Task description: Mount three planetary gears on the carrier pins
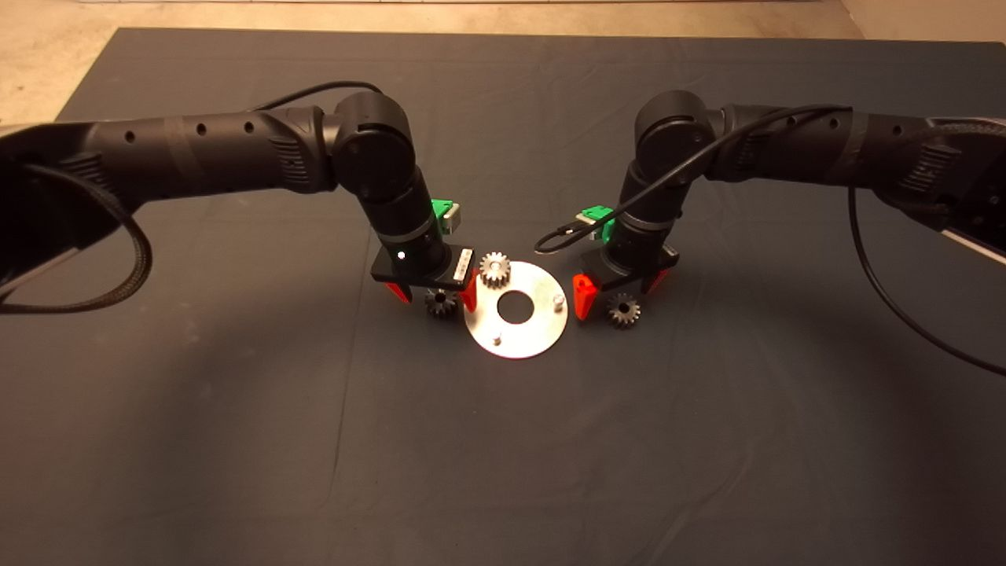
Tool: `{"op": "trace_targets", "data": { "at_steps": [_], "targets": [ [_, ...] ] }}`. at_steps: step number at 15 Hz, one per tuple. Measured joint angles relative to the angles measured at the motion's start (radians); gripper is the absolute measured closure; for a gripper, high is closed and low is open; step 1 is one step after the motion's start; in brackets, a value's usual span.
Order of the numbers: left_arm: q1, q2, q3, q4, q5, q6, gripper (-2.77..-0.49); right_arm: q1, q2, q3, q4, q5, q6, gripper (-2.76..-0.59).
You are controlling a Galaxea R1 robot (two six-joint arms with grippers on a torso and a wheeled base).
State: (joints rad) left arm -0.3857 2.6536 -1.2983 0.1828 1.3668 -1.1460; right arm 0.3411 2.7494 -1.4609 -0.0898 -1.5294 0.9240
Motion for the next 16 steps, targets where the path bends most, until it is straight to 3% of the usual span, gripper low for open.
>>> {"op": "trace_targets", "data": {
  "at_steps": [3,6,10,16],
  "targets": [
    [0.0,0.0,0.0,0.0,-0.003,0.016,-2.19,0.0,0.002,-0.001,-0.001,0.0,0.0,-2.76],
    [0.0,0.0,-0.008,0.0,-0.032,0.037,-2.19,0.0,0.002,-0.001,-0.001,0.0,0.0,-2.76],
    [0.003,0.0,-0.023,0.002,-0.032,0.064,-2.19,0.0,0.005,-0.001,-0.004,0.0,0.0,-2.76],
    [0.012,0.001,-0.027,0.012,-0.032,0.067,-2.19,0.0,0.005,-0.001,-0.004,0.0,0.0,-2.76]
  ]
}}
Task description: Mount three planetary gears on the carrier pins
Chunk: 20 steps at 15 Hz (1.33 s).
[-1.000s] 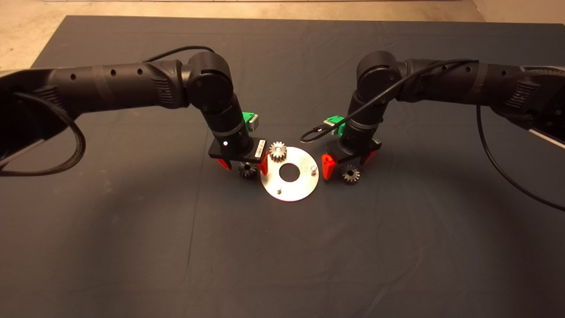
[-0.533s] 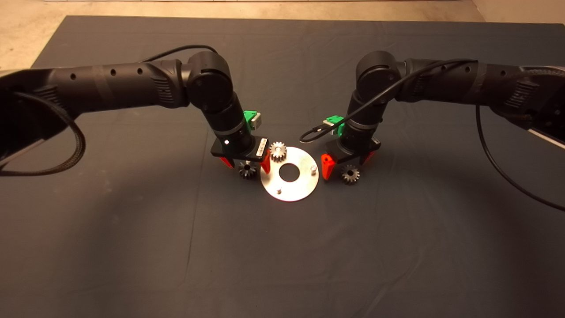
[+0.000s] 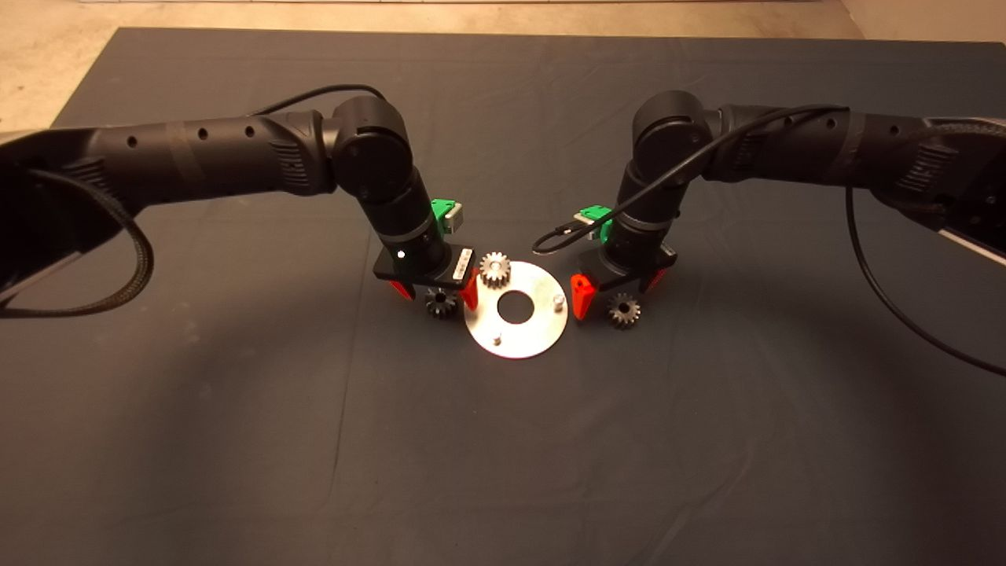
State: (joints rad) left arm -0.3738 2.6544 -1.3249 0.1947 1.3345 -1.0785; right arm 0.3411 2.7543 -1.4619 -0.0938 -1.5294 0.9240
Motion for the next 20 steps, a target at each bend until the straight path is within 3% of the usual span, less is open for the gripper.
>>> {"op": "trace_targets", "data": {
  "at_steps": [6,17,20],
  "targets": [
    [0.011,0.0,-0.002,0.023,0.0,0.0,-2.19,0.0,0.0,0.0,0.0,0.0,0.0,-2.76],
    [0.012,0.0,-0.031,0.034,0.0,-0.001,-2.19,0.0,0.0,0.0,0.0,0.0,0.0,-2.76],
    [0.029,0.0,-0.032,0.036,0.002,-0.002,-2.19,0.0,0.0,0.0,0.0,0.0,0.0,-2.76]
  ]
}}
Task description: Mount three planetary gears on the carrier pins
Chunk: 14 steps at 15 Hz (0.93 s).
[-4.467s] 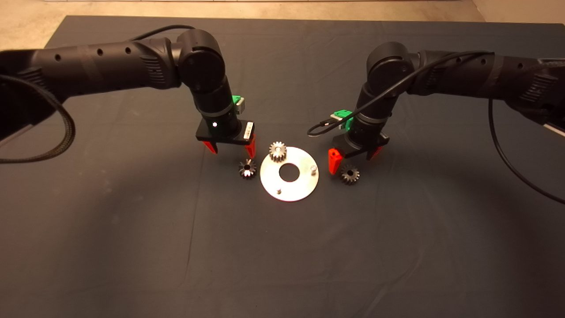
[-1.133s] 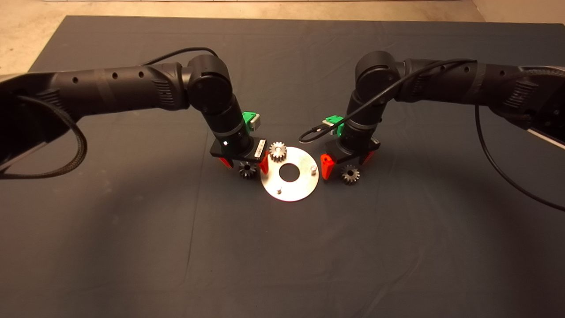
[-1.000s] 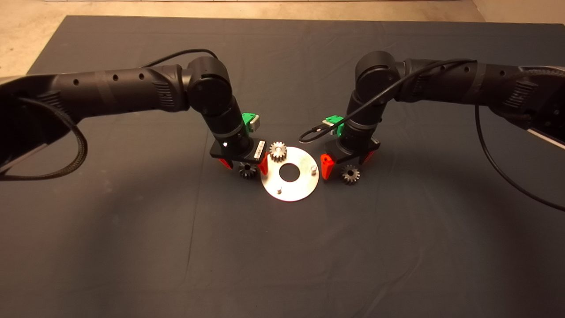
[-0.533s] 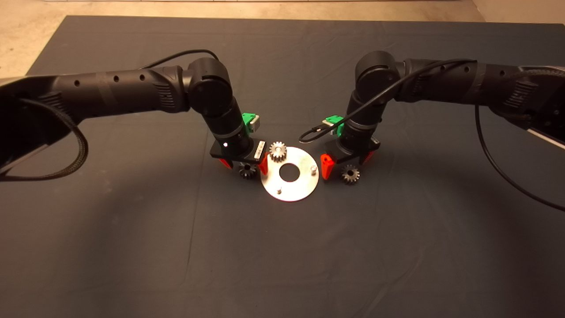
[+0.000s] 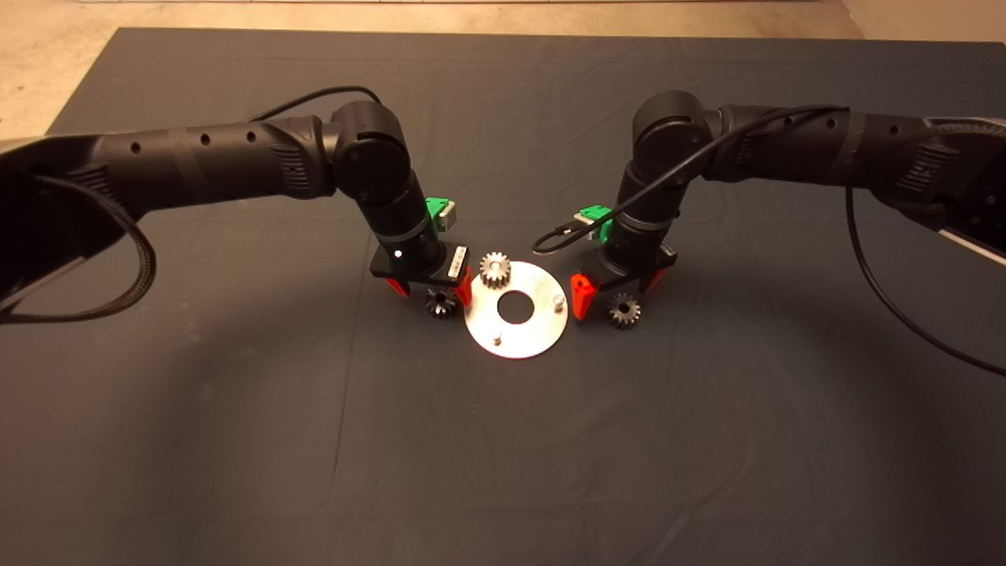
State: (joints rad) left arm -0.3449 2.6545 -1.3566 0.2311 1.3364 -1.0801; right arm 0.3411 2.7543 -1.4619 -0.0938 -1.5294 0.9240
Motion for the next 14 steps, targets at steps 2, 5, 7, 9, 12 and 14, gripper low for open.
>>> {"op": "trace_targets", "data": {
  "at_steps": [2,5,7,9,12,14],
  "targets": [
    [0.001,0.0,0.0,0.002,0.0,-0.001,-2.19,0.0,0.0,0.0,-0.001,0.0,0.0,-2.76],
    [0.002,0.0,0.0,0.003,-0.001,-0.001,-2.19,0.0,0.0,0.0,-0.001,0.0,0.0,-2.76],
    [0.002,0.0,0.0,0.003,0.001,-0.001,-2.11,0.0,0.0,0.0,-0.002,0.0,0.0,-2.76],
    [0.002,0.003,0.006,0.006,0.004,-0.001,-2.05,0.0,0.0,0.0,-0.002,0.0,0.0,-2.76],
    [0.004,0.009,0.011,0.013,0.014,-0.001,-1.98,0.0,0.0,0.0,-0.002,0.0,0.0,-2.76],
    [0.007,0.019,0.019,0.013,0.016,-0.002,-1.96,0.0,0.0,0.0,-0.002,0.001,0.0,-2.76]
  ]
}}
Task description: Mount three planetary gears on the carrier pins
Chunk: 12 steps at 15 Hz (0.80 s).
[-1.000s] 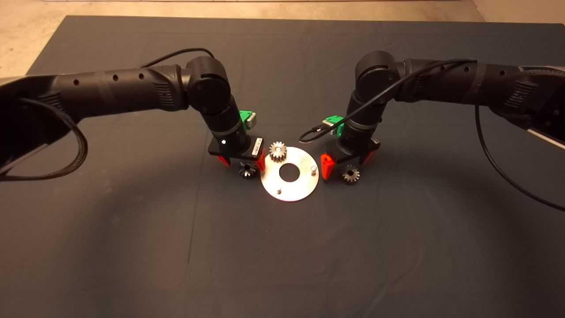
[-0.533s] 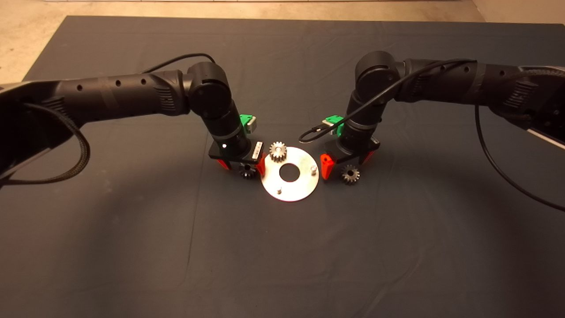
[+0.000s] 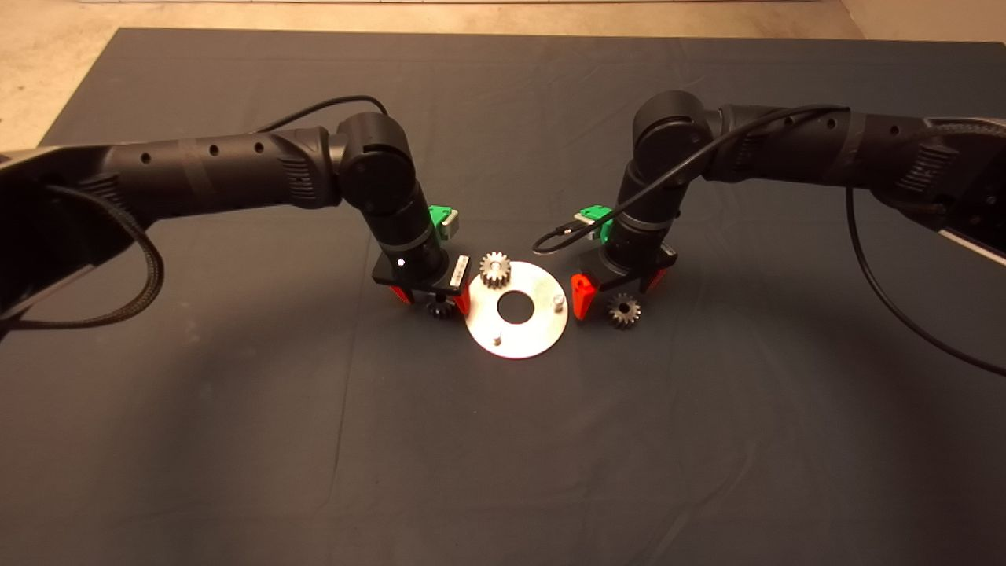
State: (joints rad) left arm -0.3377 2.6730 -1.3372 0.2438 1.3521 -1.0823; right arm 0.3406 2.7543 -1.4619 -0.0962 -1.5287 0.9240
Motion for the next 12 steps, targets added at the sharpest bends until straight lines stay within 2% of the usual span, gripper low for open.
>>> {"op": "trace_targets", "data": {
  "at_steps": [1,5,6,12],
  "targets": [
    [0.001,0.0,0.0,-0.005,-0.009,0.0,-1.84,0.0,0.0,0.0,0.0,0.0,0.0,-2.76],
    [0.003,0.001,0.003,-0.005,-0.011,-0.001,-1.78,0.0,0.0,0.0,-0.001,0.0,0.0,-2.76],
    [0.003,0.001,0.004,-0.005,-0.011,-0.001,-1.67,0.0,0.0,0.0,-0.001,0.0,0.0,-2.76],
    [0.003,0.0,0.01,-0.005,-0.01,-0.011,-1.65,0.0,0.0,0.0,-0.002,-0.001,0.0,-2.76]
  ]
}}
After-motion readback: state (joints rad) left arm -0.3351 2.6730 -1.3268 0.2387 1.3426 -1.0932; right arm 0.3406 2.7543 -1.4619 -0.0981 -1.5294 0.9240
